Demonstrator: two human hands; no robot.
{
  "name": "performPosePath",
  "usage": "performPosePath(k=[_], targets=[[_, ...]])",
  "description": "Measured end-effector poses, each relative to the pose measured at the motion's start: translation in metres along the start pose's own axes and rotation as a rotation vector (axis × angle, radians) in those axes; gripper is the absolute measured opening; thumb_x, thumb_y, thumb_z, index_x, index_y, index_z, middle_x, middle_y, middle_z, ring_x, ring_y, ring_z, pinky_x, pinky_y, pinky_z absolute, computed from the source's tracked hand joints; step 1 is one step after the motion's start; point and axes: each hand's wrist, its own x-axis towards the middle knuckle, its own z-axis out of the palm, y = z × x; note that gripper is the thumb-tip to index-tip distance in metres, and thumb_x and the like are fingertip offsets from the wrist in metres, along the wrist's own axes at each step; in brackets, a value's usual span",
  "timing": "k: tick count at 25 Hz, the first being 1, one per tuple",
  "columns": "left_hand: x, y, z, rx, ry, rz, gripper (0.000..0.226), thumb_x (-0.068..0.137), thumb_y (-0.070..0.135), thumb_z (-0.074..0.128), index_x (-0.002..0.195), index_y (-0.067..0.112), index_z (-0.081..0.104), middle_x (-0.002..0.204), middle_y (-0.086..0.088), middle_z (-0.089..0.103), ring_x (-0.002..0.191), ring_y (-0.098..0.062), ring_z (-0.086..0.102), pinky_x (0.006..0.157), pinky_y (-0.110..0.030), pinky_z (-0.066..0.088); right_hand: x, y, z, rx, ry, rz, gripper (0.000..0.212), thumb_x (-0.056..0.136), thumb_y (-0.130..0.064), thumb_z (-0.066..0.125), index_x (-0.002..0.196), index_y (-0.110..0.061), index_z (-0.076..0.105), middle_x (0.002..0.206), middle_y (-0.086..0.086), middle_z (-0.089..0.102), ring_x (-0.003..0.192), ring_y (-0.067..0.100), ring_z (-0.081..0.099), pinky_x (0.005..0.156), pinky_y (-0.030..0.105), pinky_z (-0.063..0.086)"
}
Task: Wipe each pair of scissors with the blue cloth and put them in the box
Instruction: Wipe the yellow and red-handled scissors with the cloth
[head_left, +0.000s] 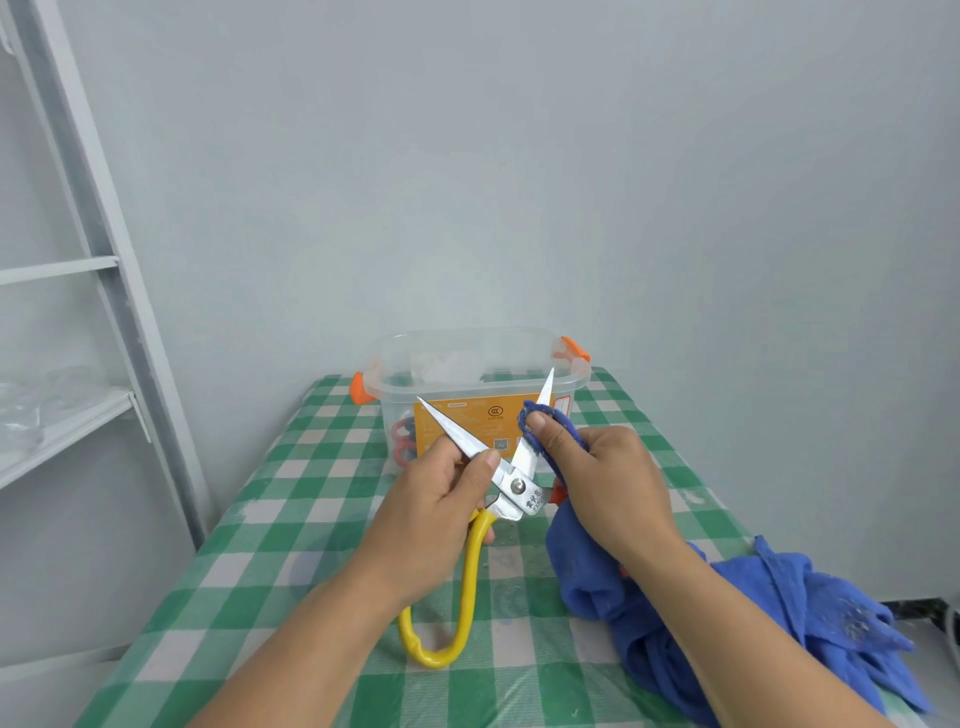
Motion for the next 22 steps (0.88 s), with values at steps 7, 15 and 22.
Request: performPosePath(k=[7,15,22], targets=[[0.0,-0.003,-0.001,0.04,0.015,-0.047,0.02,0.103,0.03,0.05,0.086,0.021,0.054,0.057,0.017,0.057,0.058,-0.017,0.065,0.053,-0.024,0.044,0.002,0.01,-0.003,0.227,-0.183,-0.07,0.032,0.076,-0.049,0.081,0.083,-0.021,0.068,0.071,-0.003,0.073,0.065,0.017,0.068,0.067,0.04,0.057],[0.001,0.001,-0.003,0.089,0.003,0.017,0.02,0.103,0.032,0.05,0.091,0.016,0.056,0.058,0.016,0.057,0.054,-0.011,0.062,0.063,-0.04,0.054,0.002,-0.007,-0.01,0.433,-0.223,-0.035,0.019,0.084,-0.013,0.079,0.095,-0.002,0.069,0.071,0.003,0.076,0.064,0.014,0.072,0.06,0.027,0.058],[-0.002,0.004,0.0,0.155,0.006,0.061,0.022,0.102,0.032,0.05,0.089,0.014,0.055,0.055,0.015,0.056,0.046,-0.008,0.056,0.068,-0.052,0.057,0.002,-0.011,-0.003,0.284,-0.084,-0.039,0.055,0.099,-0.045,0.057,0.068,-0.001,0.067,0.054,0.004,0.068,0.046,0.016,0.057,0.059,0.033,0.047]])
